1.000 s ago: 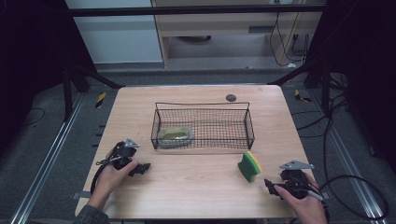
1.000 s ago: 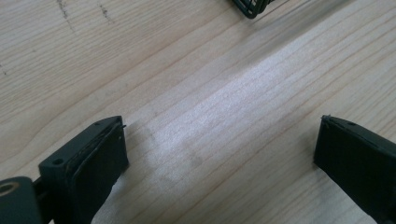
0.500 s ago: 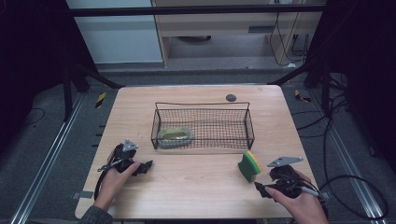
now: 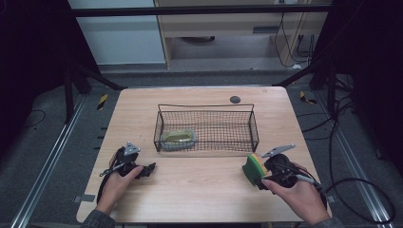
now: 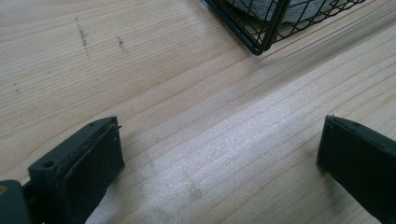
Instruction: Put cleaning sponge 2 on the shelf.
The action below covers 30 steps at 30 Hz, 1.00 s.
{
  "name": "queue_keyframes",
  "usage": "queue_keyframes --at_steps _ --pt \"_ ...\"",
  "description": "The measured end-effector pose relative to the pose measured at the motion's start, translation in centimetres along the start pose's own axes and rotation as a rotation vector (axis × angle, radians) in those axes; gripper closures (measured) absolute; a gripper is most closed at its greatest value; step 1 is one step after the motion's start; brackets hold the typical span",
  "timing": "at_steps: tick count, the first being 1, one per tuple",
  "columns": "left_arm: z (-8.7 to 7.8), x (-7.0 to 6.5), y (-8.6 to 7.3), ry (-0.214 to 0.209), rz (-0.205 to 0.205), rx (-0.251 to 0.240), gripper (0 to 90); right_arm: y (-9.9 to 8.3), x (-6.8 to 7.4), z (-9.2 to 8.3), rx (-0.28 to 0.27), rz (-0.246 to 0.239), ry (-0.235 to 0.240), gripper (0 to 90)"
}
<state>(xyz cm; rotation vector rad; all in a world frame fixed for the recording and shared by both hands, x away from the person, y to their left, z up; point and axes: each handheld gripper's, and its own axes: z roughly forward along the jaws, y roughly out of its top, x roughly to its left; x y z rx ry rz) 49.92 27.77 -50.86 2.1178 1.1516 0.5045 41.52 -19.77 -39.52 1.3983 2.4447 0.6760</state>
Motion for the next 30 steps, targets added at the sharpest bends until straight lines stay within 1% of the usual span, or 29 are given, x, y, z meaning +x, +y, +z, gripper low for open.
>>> queue_keyframes --at_steps 1,2,3,4,6,7,8,10,11,15,17,20,21,24,25,30 --pt "0.0 0.0 0.0 0.0 0.0 0.0 0.0 0.2 0.0 0.2 0.004 0.006 0.0 30.7" --pt "0.0 0.0 0.0 0.0 0.0 0.0 0.0 0.8 -0.3 0.7 0.014 0.012 0.003 33.1" --pt "0.0 0.0 0.0 0.0 0.0 0.0 0.0 0.8 -0.3 0.7 0.014 0.012 0.003 33.1" --pt "0.0 0.0 0.0 0.0 0.0 0.0 0.0 1.3 -0.5 1.2 0.021 0.034 0.014 35.3" --pt "0.0 0.0 0.0 0.0 0.0 0.0 0.0 1.5 -0.6 1.4 0.023 0.038 0.018 36.5" --pt "0.0 0.0 0.0 0.0 0.0 0.0 0.0 2.0 -0.8 1.8 0.032 0.051 0.025 38.8" --pt "0.0 0.0 0.0 0.0 0.0 0.0 0.0 2.1 -0.9 2.0 0.036 0.054 0.024 39.8" --pt "0.0 0.0 0.0 0.0 0.0 0.0 0.0 2.3 -0.9 2.2 0.041 0.056 0.021 41.0" --pt "0.0 0.0 0.0 0.0 0.0 0.0 0.0 2.7 -0.9 2.7 0.052 0.055 0.023 42.2" --pt "0.0 0.0 0.0 0.0 0.0 0.0 0.0 2.9 -0.8 3.2 0.062 0.054 0.023 43.7" --pt "0.0 0.0 0.0 0.0 0.0 0.0 0.0 3.1 -0.8 3.6 0.069 0.055 0.025 46.1" --pt "0.0 0.0 0.0 0.0 0.0 0.0 0.0 3.1 -0.8 3.8 0.075 0.057 0.024 48.0" --pt "0.0 0.0 0.0 0.0 0.0 0.0 0.0 3.2 -0.9 4.1 0.078 0.054 0.033 50.0" --pt "0.1 0.0 0.0 0.0 0.0 -0.001 0.0 3.2 -0.8 4.2 0.085 0.052 0.034 51.4" --pt "0.1 0.0 0.1 -0.001 0.0 0.0 0.0 3.2 -0.8 4.3 0.087 0.05 0.033 53.1" --pt "0.1 0.0 0.1 -0.001 0.0 -0.001 0.0 3.2 -0.9 4.5 0.093 0.046 0.032 56.5"
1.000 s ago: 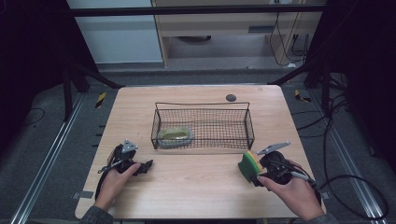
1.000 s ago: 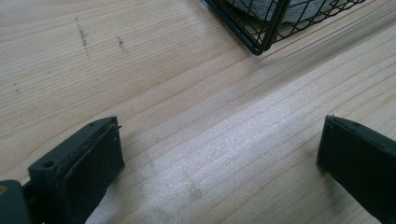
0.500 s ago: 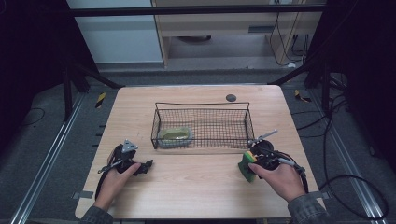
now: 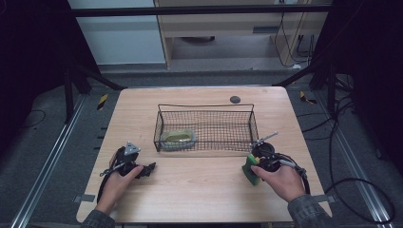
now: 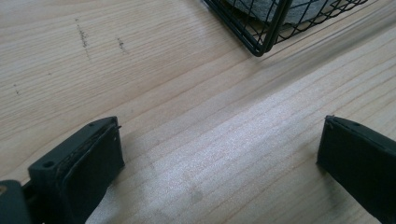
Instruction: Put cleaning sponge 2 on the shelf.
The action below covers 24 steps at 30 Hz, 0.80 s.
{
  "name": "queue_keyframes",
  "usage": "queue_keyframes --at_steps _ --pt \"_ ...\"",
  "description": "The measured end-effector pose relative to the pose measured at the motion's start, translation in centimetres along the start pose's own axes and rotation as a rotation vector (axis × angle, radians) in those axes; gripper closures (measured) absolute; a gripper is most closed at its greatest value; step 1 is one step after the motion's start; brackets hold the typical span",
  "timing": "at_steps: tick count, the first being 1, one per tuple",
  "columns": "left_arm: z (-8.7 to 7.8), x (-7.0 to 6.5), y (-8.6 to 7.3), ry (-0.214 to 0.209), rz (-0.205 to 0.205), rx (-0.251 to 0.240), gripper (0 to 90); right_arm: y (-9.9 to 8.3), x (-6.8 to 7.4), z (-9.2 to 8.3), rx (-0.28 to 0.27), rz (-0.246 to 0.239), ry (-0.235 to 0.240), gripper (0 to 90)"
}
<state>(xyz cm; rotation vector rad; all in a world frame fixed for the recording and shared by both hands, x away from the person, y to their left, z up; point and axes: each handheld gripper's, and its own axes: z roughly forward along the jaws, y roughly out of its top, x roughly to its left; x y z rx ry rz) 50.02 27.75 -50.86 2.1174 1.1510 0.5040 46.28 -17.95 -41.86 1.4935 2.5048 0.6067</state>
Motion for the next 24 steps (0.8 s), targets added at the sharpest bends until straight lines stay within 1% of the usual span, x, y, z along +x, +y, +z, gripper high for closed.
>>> queue_keyframes --at_steps 1,2,3,5,9,10,12,13,14,15,17,19,21,24 --pt "0.0 0.0 0.0 0.0 0.0 0.0 0.0 0.0 -0.1 0.1 0.003 -0.004 -0.002 59.9" --pt "0.0 0.0 0.0 0.0 0.0 0.0 0.0 0.0 -0.1 0.1 0.003 -0.004 -0.002 59.9" --pt "0.0 0.0 0.0 0.0 0.0 0.0 0.0 0.0 -0.1 0.1 0.004 -0.003 -0.004 62.8" --pt "0.0 0.0 0.0 0.0 0.0 0.0 0.0 0.0 -0.2 0.0 0.008 0.001 -0.006 64.8" --pt "0.0 0.0 0.0 0.0 0.0 0.0 0.0 0.2 -0.3 -0.4 -0.006 -0.007 -0.009 64.9" --pt "0.0 0.0 0.0 0.0 0.0 0.0 0.0 0.4 -0.3 -0.9 -0.018 0.0 -0.016 65.0" --pt "0.0 0.0 0.0 0.0 0.0 0.0 0.0 0.5 -0.3 -1.1 -0.021 0.002 -0.019 64.9" --pt "0.0 0.0 0.0 0.0 0.0 0.0 0.0 0.8 -0.5 -1.7 -0.032 0.001 -0.028 64.9" --pt "0.0 0.0 0.0 0.0 0.0 0.0 0.0 0.8 -0.5 -1.7 -0.032 0.001 -0.028 64.9" --pt "0.0 0.0 0.0 0.0 0.0 0.0 0.0 1.1 -0.7 -2.2 -0.04 0.002 -0.033 64.9" --pt "0.0 0.0 0.0 0.0 0.0 0.0 0.0 1.1 -0.7 -2.4 -0.044 0.005 -0.035 64.9" --pt "0.0 0.0 0.0 0.0 0.0 0.0 0.0 1.5 -1.0 -3.2 -0.058 0.006 -0.044 64.9" --pt "0.0 0.0 0.0 0.0 0.0 0.0 0.0 1.6 -1.0 -3.4 -0.061 0.008 -0.042 64.9" --pt "0.0 0.0 0.0 0.0 0.0 0.0 0.0 2.0 -1.2 -4.2 -0.079 0.015 -0.049 64.9"
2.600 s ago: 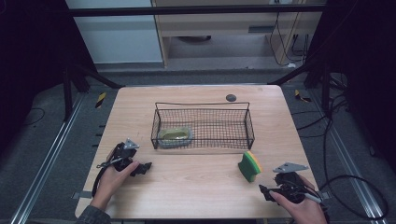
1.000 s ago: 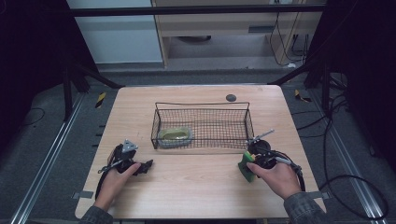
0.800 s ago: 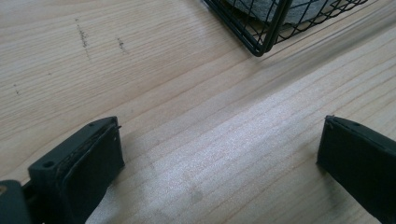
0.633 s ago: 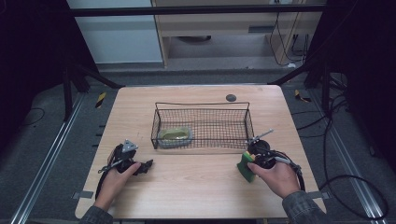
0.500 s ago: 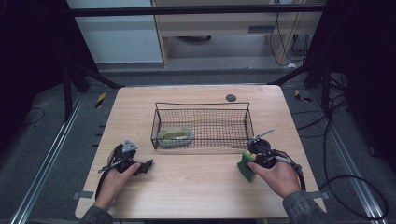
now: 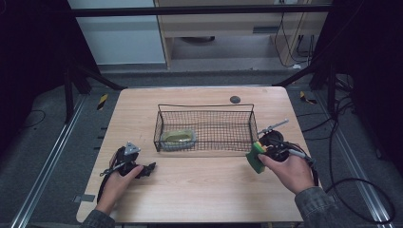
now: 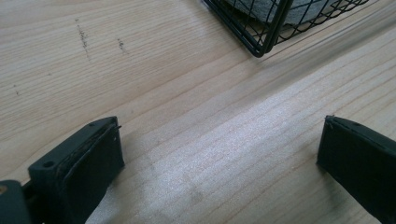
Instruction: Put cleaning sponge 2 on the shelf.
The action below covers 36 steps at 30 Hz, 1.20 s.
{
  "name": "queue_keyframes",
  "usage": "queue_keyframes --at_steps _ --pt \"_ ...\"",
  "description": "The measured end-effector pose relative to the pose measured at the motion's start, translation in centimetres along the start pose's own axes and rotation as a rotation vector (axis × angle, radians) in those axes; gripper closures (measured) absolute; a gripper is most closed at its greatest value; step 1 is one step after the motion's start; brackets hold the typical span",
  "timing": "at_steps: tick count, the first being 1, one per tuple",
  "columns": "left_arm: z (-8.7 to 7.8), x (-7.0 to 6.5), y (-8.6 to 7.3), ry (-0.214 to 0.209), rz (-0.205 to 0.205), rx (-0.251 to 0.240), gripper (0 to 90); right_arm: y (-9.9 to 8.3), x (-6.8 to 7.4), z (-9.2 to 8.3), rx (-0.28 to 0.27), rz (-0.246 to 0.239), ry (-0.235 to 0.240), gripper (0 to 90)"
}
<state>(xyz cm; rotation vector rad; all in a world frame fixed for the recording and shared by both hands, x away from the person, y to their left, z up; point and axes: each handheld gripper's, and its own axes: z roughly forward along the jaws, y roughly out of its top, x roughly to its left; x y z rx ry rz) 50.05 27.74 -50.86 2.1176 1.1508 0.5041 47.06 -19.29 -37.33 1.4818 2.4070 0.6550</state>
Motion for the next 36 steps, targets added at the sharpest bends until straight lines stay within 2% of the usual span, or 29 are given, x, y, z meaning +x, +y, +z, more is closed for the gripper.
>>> queue_keyframes --at_steps 9,11,14,19,21,26,36 --pt "0.0 0.0 0.0 0.0 -0.004 -0.004 0.0 2.2 -0.7 -2.8 -0.066 0.008 -0.012 64.8" --pt "0.0 0.0 0.0 0.002 -0.002 -0.004 0.0 3.1 -0.9 -3.6 -0.087 0.005 -0.028 64.8" --pt "0.0 0.0 0.0 0.001 0.0 -0.004 0.0 3.7 -1.1 -4.0 -0.097 0.008 -0.038 64.8" --pt "0.0 0.0 0.0 0.001 0.0 0.0 0.0 5.9 -1.7 -5.1 -0.13 0.011 -0.074 64.8" --pt "0.0 0.0 0.0 0.001 0.0 -0.001 0.0 6.2 -1.8 -5.1 -0.131 0.014 -0.077 64.8" --pt "0.0 0.0 0.0 0.001 -0.001 -0.001 0.0 8.3 -2.4 -5.6 -0.174 0.026 -0.108 64.8" --pt "0.0 0.0 0.0 0.002 0.0 -0.001 0.0 10.7 -3.1 -5.1 -0.183 0.033 -0.152 64.8"
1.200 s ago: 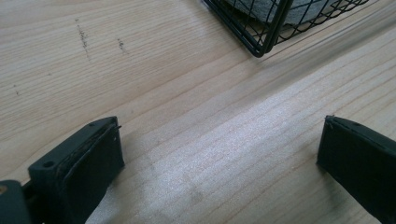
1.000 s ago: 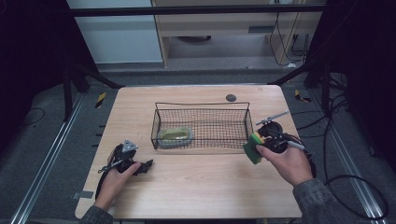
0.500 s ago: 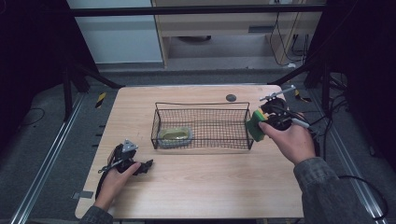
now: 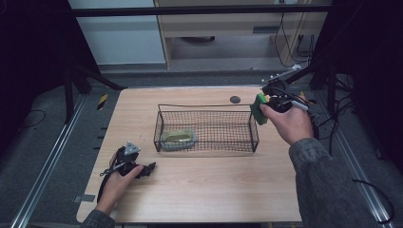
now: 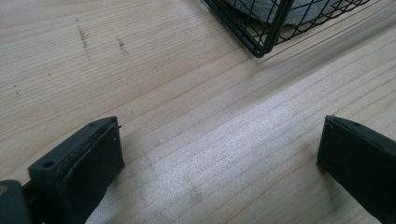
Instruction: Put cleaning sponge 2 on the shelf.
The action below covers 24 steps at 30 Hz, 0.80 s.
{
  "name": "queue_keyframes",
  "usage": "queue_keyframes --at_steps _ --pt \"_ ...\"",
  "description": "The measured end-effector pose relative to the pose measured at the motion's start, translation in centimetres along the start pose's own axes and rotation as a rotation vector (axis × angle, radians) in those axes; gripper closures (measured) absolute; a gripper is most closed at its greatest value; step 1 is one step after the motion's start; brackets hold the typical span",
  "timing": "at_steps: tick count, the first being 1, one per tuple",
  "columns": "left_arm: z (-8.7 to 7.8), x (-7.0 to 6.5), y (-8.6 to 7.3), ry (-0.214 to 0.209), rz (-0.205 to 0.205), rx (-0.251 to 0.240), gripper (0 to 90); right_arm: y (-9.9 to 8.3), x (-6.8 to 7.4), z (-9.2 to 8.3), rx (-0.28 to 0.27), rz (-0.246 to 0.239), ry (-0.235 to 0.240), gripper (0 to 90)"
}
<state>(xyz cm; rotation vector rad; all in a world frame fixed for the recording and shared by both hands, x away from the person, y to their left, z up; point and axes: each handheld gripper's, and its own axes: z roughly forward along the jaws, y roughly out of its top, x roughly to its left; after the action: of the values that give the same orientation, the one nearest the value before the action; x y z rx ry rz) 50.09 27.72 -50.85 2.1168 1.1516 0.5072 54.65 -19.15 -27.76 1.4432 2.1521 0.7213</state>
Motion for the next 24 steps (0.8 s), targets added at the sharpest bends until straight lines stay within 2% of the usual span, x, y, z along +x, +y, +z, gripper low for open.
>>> queue_keyframes --at_steps 8,15,24 --pt "0.0 0.0 0.0 -0.001 0.001 0.003 0.0 1.1 0.1 1.2 -0.001 0.004 -0.01 64.7" --pt "0.0 0.0 0.0 0.0 -0.001 0.002 0.0 1.2 0.2 2.3 0.008 0.014 -0.015 64.7" --pt "0.1 0.0 0.1 -0.002 0.0 0.002 0.0 1.3 1.0 3.5 0.026 0.001 -0.012 64.7"
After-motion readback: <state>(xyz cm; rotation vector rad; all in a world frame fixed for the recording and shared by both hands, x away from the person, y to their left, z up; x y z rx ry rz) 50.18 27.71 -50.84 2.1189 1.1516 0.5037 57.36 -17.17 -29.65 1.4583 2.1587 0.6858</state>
